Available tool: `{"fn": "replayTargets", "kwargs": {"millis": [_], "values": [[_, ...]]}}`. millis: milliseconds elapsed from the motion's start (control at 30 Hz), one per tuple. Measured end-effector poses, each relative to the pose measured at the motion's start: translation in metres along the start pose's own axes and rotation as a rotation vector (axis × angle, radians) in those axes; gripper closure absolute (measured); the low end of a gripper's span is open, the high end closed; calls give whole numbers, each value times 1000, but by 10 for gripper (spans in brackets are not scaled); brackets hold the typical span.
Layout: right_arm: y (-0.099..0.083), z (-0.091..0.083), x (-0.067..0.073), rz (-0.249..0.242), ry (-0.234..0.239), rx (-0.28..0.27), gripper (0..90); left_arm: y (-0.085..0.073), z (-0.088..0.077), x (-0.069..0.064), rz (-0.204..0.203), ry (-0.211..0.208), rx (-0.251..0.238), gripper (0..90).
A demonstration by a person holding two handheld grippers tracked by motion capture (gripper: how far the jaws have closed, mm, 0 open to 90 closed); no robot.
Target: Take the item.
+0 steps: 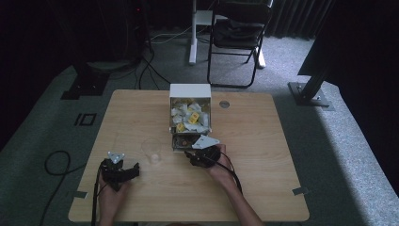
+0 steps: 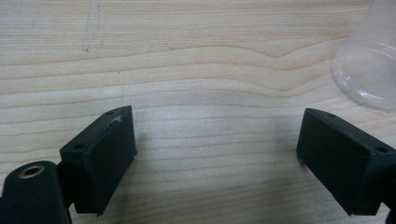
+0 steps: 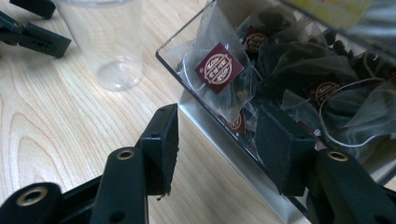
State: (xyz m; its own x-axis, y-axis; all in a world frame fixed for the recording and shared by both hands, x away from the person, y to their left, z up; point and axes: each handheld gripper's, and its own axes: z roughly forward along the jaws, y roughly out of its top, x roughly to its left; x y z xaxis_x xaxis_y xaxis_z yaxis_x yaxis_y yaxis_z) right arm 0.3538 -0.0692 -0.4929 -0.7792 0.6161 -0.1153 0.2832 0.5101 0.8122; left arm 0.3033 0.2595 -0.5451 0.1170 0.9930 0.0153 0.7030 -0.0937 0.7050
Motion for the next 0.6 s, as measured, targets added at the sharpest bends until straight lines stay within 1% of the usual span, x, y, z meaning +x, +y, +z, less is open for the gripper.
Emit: {"fn": "replayTargets", "kwargs": {"millis": [133, 433, 600], "values": [[-1, 1, 0, -1, 5, 4, 503, 0, 0, 0, 0, 0, 0, 126], [-1, -2, 1, -11, 2, 3, 516, 0, 0, 0, -1, 0, 0, 126], [-1, -5, 1, -16, 12, -1, 548, 0, 0, 0, -1, 0, 0, 126]]}}
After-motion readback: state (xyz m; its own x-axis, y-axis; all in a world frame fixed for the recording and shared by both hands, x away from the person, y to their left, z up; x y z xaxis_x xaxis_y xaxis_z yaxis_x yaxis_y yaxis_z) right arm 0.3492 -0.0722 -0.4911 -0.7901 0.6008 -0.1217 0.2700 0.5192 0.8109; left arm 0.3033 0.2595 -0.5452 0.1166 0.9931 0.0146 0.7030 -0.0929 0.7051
